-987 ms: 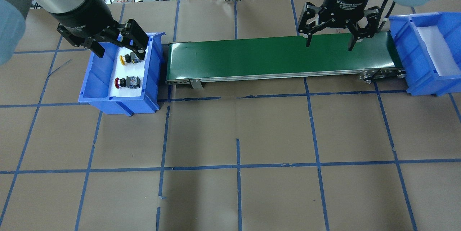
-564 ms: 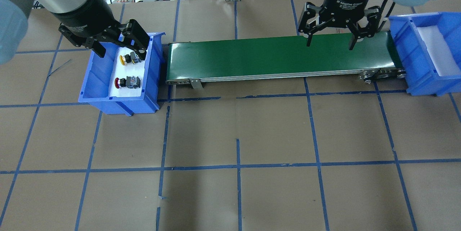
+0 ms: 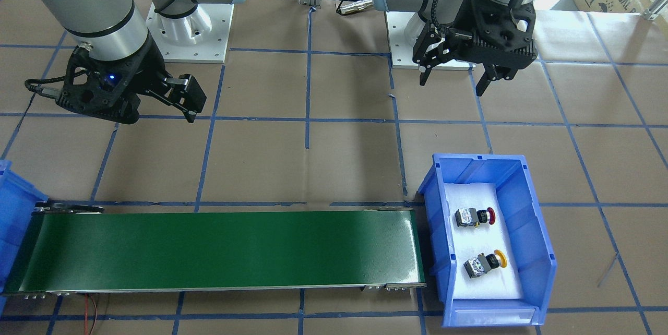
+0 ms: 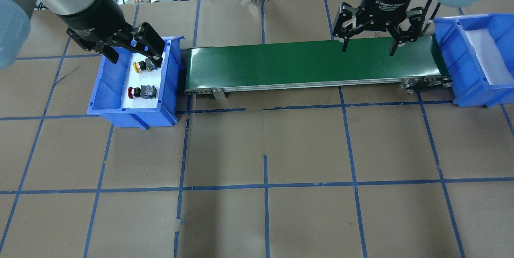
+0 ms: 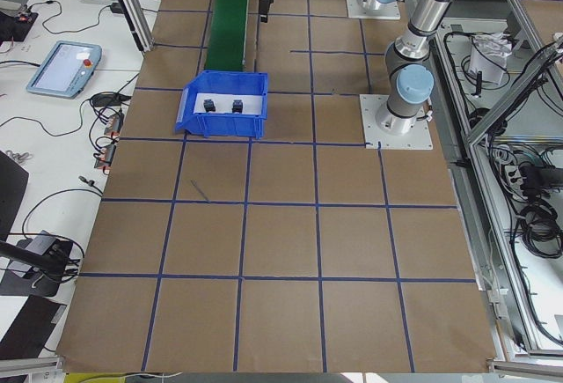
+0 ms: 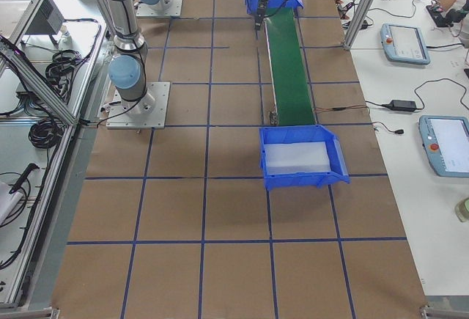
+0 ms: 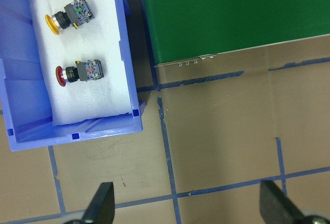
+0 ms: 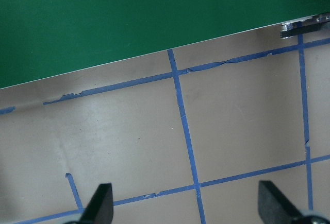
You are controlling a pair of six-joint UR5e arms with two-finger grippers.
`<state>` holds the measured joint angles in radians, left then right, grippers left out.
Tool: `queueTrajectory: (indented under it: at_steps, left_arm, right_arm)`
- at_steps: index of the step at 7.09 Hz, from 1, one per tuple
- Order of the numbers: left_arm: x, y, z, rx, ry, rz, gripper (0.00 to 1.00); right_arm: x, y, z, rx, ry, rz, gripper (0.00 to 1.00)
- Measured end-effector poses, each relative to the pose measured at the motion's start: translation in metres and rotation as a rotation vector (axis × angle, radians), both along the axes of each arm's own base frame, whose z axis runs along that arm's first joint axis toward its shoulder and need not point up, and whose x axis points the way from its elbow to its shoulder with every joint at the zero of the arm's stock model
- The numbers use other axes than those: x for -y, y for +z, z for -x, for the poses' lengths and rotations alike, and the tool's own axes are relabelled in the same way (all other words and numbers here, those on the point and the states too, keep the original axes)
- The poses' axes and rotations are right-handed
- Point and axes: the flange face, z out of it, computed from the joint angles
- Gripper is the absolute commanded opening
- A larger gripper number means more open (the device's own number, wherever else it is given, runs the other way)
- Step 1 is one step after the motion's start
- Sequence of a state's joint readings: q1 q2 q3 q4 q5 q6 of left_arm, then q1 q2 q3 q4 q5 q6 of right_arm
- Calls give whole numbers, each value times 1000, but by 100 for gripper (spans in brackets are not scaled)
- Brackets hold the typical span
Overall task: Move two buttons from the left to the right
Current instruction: 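Lower the left gripper into the blue bin over the red-capped button, then grasp the red-capped button with the left gripper and lift it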
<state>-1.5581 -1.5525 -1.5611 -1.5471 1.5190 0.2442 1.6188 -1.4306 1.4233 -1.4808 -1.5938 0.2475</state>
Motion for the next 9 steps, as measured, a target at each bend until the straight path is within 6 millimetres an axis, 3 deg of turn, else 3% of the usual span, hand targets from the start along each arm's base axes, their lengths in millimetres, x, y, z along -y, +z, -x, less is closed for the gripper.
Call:
queueTrajectory:
  at_steps: [4, 7, 9]
  left_arm:
    - [64, -87, -15, 59, -339, -53, 100]
    - [111, -144, -68, 117, -666, -63, 100]
    - [134, -191, -89, 107, -923, -84, 99]
  right_arm:
    - [1, 0, 0, 1, 4, 1, 100]
    - [2, 1, 0, 2, 5, 5, 100]
    - [3, 1, 2, 1, 9, 5, 100]
